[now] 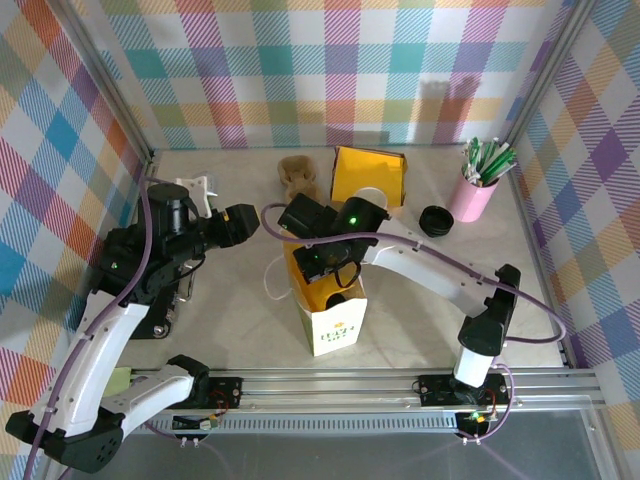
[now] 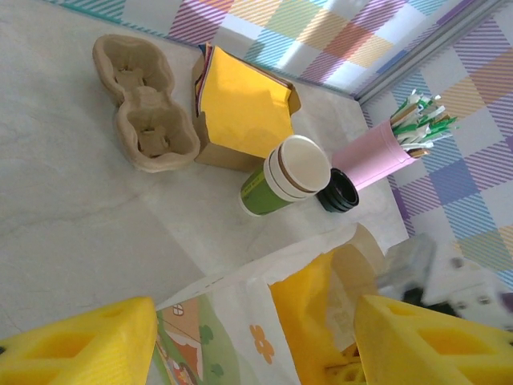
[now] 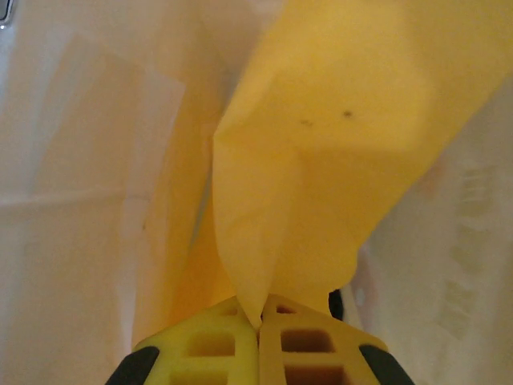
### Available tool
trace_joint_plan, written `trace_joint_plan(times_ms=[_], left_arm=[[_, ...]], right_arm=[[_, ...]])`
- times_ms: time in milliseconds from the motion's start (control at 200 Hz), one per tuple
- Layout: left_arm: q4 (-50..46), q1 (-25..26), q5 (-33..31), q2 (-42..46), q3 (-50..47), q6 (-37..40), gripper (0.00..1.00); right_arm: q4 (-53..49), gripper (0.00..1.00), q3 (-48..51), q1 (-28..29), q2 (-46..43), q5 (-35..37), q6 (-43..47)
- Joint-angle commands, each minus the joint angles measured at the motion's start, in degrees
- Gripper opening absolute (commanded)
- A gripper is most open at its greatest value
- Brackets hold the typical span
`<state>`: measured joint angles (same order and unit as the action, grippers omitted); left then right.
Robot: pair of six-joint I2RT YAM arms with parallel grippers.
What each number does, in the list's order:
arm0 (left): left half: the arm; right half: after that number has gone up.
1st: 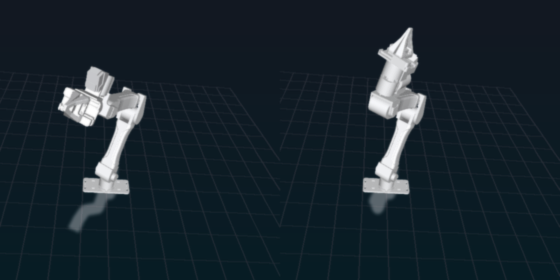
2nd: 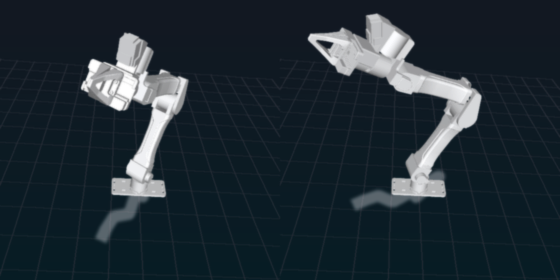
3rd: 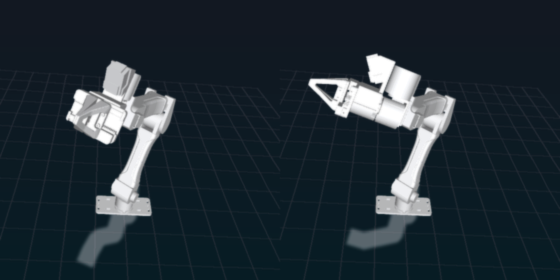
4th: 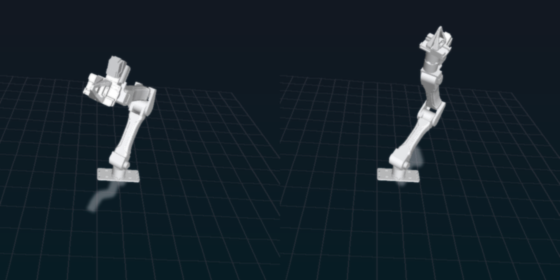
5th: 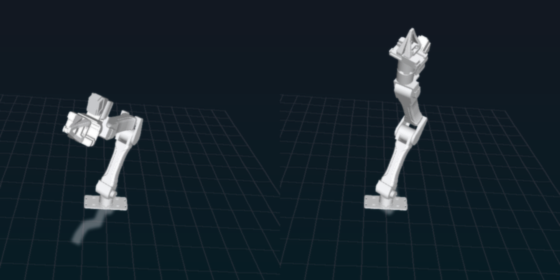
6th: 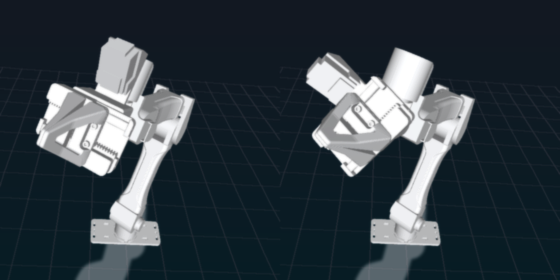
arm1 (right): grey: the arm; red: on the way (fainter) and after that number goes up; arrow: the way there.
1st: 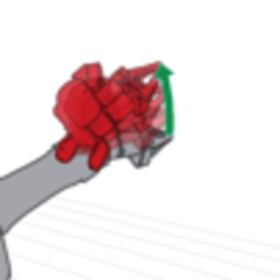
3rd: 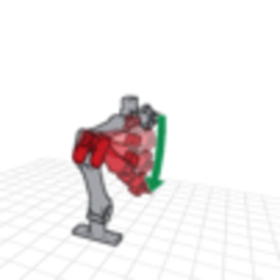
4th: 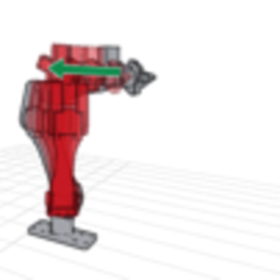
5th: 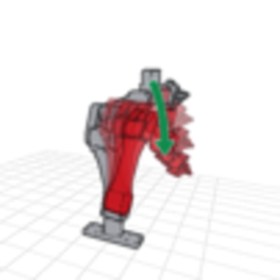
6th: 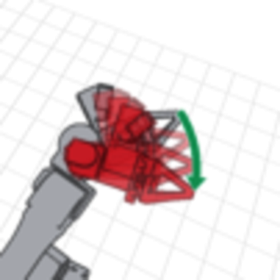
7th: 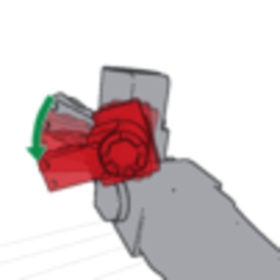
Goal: Pack the takeout coffee
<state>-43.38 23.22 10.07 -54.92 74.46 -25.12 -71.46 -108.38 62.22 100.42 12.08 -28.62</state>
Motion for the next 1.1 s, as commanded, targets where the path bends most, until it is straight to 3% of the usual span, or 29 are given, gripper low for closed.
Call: trace_joint_plan(times_ms=[0,165,365,605,845,970,1095], left_arm=[[0.31,0.58,1.1,0.25,-0.61,-0.89,0.66],[0.06,0.6,0.85,0.34,-1.06,-0.8,0.66],[-0.21,0.57,0.22,-0.06,-0.82,-0.28,0.66],[-0.22,0.58,-0.58,-0.57,-0.08,0.34,0.66],[0.48,0.57,-3.47,-1.86,1.57,1.94,0.66],[1.48,0.57,-8.7,-2.64,2.03,3.27,0.67],[3.87,0.43,-15.26,-2.94,1.24,4.96,0.69]], right_arm=[[4.62,0.08,3.12,-0.65,-2.0,-3.79,-2.15],[4.48,0.28,3.47,-1.08,-2.42,-3.73,-2.52],[1.62,0.5,-3.76,-1.19,-3.52,-2.31,0.0],[-3.08,0.53,-13.72,-1.84,-3.89,-0.39,3.47],[-1.77,0.53,-16.16,-4.84,-7.91,0.58,7.2],[-0.15,0.55,-14.48,-9.91,-11.21,1.57,8.52],[5.64,0.57,-6.51,-18.27,-18.67,1.73,8.96]])
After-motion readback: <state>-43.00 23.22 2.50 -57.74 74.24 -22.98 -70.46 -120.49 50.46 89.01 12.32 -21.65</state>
